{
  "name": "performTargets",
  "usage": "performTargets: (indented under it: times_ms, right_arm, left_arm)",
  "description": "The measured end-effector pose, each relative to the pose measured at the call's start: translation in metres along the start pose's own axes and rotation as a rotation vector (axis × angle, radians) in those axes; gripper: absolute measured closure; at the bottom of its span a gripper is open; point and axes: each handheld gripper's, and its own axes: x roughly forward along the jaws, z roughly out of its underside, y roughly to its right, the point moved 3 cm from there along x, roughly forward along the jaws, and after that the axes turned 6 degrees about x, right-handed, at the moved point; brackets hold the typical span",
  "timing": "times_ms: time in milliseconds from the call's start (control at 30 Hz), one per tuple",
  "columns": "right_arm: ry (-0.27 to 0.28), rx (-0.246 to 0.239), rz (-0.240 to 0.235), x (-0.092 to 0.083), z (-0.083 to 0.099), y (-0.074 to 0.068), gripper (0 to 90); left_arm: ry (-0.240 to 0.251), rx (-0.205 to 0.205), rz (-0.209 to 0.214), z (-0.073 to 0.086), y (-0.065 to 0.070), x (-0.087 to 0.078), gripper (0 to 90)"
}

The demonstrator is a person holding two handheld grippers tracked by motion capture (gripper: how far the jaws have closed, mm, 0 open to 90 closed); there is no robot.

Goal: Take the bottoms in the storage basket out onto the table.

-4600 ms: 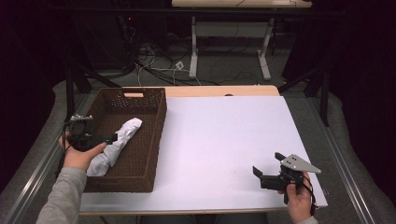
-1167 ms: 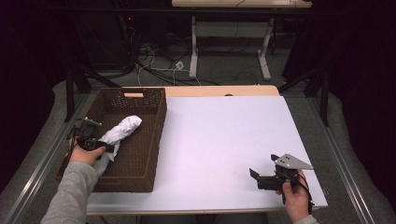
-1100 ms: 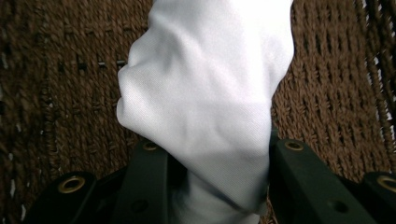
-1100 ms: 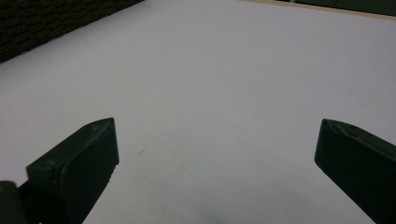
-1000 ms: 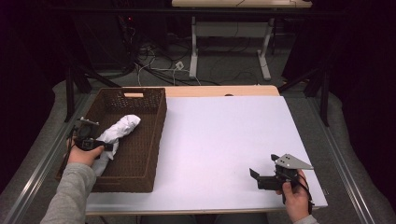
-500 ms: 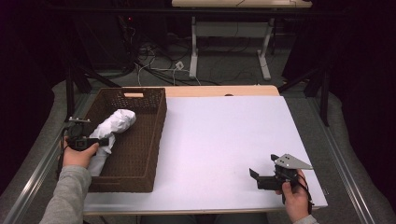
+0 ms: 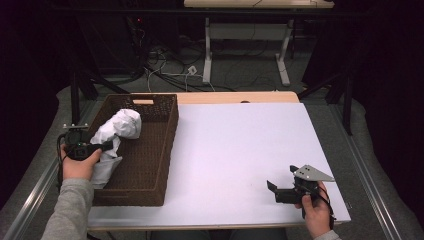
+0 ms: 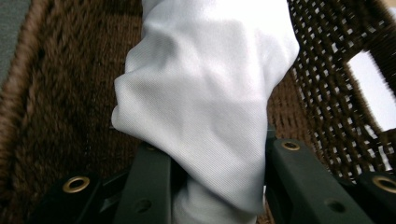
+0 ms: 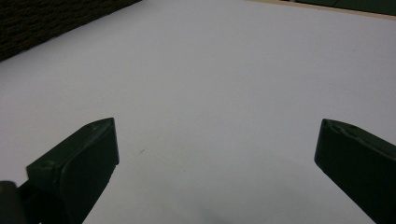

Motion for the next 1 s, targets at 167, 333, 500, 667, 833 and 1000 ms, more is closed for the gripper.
performTargets:
  times_ms: [167, 333, 500, 667, 833, 1000]
  right_arm:
    - [0.000, 0.000, 0.000, 0.000, 0.000, 0.000, 0.0]
    - [-0.001, 0.001, 0.000, 0.000, 0.000, 0.000, 0.0]
    - [-0.001, 0.002, 0.000, 0.000, 0.000, 0.000, 0.0]
    - [0.000, 0.003, -0.001, 0.000, 0.000, 0.001, 0.0]
    - [0.000, 0.001, -0.001, 0.000, 0.000, 0.001, 0.0]
    - [-0.001, 0.003, -0.002, 0.000, 0.000, 0.000, 0.0]
  left_arm:
    - [0.012, 0.005, 0.002, -0.009, 0.006, -0.007, 70.3]
    - [0.018, 0.014, 0.000, -0.020, 0.012, -0.011, 70.3]
    - [0.024, 0.028, 0.005, -0.030, 0.021, -0.014, 70.3]
    - [0.041, 0.046, 0.016, -0.039, 0.032, -0.018, 70.3]
    - [0.052, 0.063, 0.029, -0.042, 0.043, -0.020, 70.3]
    - [0.064, 0.070, 0.044, -0.044, 0.053, -0.023, 70.4]
